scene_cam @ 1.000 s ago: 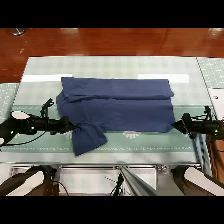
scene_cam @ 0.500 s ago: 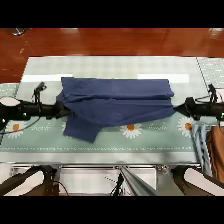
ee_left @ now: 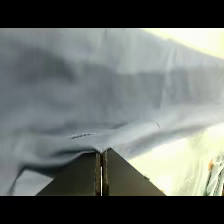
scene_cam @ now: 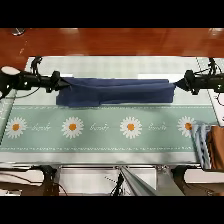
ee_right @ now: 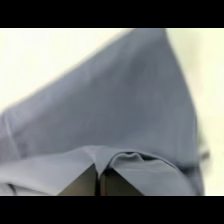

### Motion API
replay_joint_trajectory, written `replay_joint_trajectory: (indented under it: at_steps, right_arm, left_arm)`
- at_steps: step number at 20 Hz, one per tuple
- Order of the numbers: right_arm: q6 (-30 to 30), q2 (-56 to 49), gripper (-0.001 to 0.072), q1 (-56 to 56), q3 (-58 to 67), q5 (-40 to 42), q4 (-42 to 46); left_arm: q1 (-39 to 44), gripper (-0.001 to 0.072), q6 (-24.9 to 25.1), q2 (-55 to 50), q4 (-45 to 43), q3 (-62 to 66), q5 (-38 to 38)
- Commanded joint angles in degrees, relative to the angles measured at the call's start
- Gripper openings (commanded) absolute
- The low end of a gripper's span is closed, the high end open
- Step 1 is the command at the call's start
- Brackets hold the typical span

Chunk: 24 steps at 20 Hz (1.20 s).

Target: Fold the shirts.

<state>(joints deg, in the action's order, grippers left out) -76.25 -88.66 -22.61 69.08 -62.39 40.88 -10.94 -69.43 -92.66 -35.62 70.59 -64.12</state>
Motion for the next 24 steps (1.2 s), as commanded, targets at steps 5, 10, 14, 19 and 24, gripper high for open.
replay_joint_trajectory:
  at_steps: [5, 10, 14, 19, 24]
  right_arm:
    - [-1.68, -11.47, 0.002, 1.49, 8.66, 1.4, -1.51]
    - [-1.73, -14.03, 0.0035, 1.73, 8.66, 3.26, -3.15]
    - [1.66, -13.97, 0.0622, 0.42, 11.08, -0.68, -4.74]
    - [0.83, -13.92, 0.0622, -6.36, 14.64, -8.0, 1.25]
    - [1.07, -16.13, 0.0622, -5.27, 14.6, -9.92, 8.52]
  left_arm:
    - [1.16, 0.0017, -3.19, -19.21, 0.11, 22.25, -9.27]
    - [1.2, 0.0017, -3.54, -20.24, 0.07, 24.94, -6.01]
    - [-0.2, 0.0707, -5.9, -20.02, -1.77, 27.65, -13.66]
    - [-7.45, 0.0707, -11.26, -11.65, -22.88, 28.06, -22.14]
    - [-8.63, 0.0706, -6.25, 6.91, -11.45, 10.45, -5.79]
